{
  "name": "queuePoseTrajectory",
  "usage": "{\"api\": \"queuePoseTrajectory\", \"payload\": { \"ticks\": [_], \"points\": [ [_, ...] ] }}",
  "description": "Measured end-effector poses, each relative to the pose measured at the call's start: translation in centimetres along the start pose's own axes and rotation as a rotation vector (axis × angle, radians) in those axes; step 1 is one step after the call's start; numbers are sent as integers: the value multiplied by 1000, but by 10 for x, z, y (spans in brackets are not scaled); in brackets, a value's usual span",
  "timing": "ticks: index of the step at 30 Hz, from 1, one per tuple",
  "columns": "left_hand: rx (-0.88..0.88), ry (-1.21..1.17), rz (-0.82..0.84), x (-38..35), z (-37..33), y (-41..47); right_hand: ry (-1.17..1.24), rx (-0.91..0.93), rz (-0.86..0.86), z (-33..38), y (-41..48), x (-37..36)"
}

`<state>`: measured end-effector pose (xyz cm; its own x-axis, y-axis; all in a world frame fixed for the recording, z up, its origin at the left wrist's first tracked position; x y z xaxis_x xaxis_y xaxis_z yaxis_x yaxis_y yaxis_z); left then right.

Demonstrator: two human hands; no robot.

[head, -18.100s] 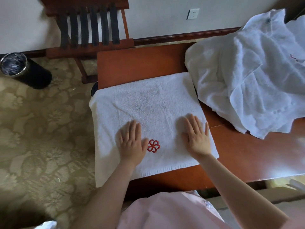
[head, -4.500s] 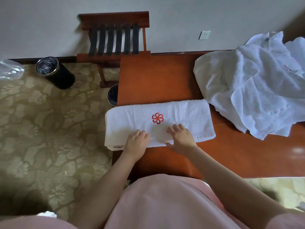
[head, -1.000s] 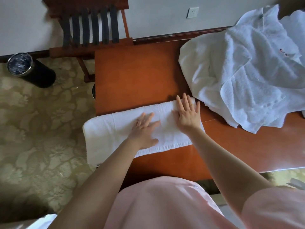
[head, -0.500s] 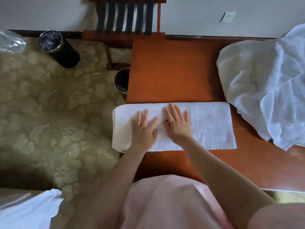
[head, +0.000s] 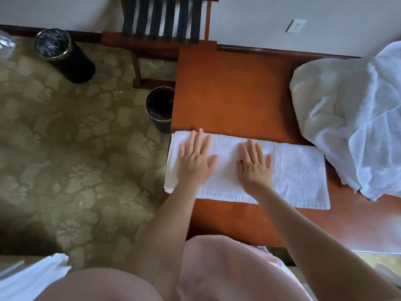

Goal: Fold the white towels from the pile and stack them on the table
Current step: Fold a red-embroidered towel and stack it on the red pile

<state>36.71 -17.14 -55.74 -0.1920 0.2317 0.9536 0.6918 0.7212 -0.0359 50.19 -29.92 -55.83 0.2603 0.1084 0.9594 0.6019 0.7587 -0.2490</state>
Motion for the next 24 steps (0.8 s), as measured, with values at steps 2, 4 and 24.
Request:
{"api": "queuePoseTrajectory", "payload": {
  "ticks": [2, 4, 24],
  "points": [
    [68, 37, 43, 2, 29, 5, 8, 3, 5, 1, 0, 1],
    [105, 69, 121, 6, 47, 10, 3, 2, 21, 4, 0, 2],
    [503, -621, 67, 40, 91, 55, 113, 282, 27, 98, 35, 18]
  ]
}}
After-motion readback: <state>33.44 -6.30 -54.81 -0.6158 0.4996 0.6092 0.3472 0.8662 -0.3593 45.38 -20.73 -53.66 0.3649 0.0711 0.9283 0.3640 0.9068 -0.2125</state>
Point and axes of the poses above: each hand's wrist, its own y-axis towards the middle knuckle, its own x-axis out of the back of the hand, z = x × y, the point moved 4 cm from there along y, towards the middle knuckle, and after that the axes turned 3 degrees about -z, right-handed, at the moved point
